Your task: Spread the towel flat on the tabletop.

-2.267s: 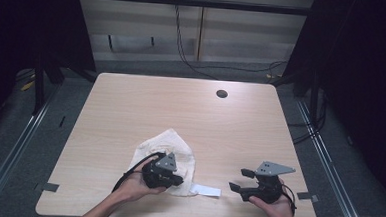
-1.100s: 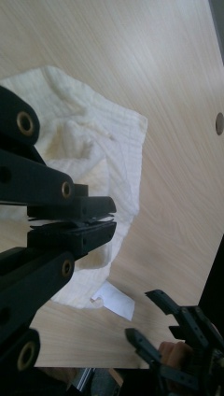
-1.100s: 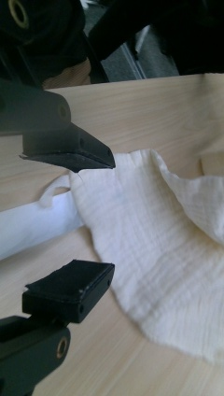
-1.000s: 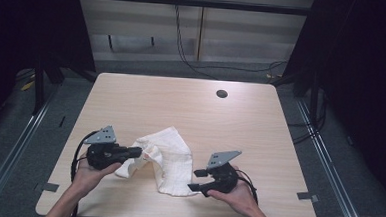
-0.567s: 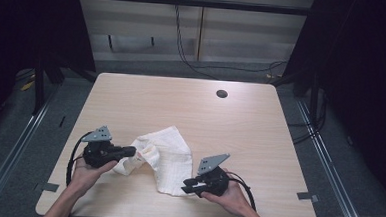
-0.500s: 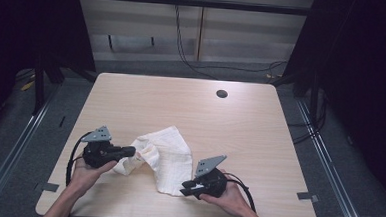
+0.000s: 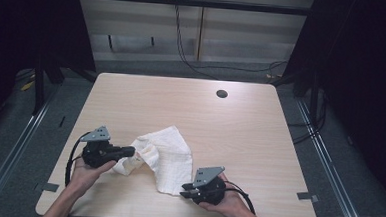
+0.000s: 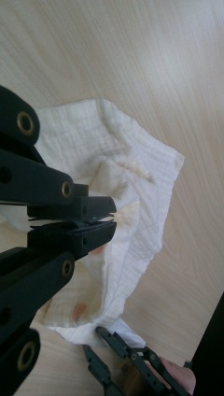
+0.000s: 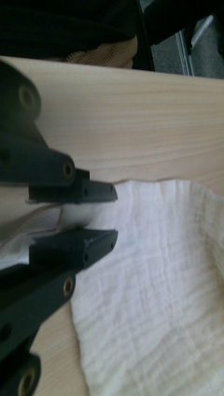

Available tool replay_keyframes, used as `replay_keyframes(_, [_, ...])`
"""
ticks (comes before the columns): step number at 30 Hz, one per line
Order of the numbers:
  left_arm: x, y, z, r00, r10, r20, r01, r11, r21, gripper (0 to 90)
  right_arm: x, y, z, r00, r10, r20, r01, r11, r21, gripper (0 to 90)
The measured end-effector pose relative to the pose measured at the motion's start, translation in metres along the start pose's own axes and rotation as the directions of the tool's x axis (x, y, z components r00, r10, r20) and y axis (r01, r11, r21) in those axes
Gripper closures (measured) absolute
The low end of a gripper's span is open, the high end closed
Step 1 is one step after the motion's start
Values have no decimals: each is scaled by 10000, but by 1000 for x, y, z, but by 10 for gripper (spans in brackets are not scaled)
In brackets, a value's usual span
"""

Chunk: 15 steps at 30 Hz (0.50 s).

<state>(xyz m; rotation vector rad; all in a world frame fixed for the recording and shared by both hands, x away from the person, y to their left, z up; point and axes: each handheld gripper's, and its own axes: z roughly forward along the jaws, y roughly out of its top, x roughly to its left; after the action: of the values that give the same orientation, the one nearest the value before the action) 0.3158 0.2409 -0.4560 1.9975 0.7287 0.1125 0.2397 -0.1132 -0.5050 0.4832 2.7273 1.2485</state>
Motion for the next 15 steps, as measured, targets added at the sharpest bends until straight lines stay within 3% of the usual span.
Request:
replay_keyframes(1, [-1, 0, 1, 10000, -54, 67, 54, 10000, -14, 869, -3, 1, 0, 9995, 306, 62, -307, 9995, 96, 856])
replay_keyframes(7, [-3, 1, 0, 9999, 69, 122, -68, 9999, -75, 870, -8, 5, -4, 9947, 1023, 124, -1025, 9946, 161, 878])
replay_keyframes(9, [-3, 2, -2, 9999, 77, 150, -74, 9999, -152, 870, -17, 7, -19, 9878, 1557, -26, -1556, 9867, -463, 879])
replay_keyframes(15, [-6, 4, -5, 10000, 72, -27, -72, 9997, -243, 869, -27, 11, -43, 9780, 2083, -83, -2076, 9698, -1276, 879])
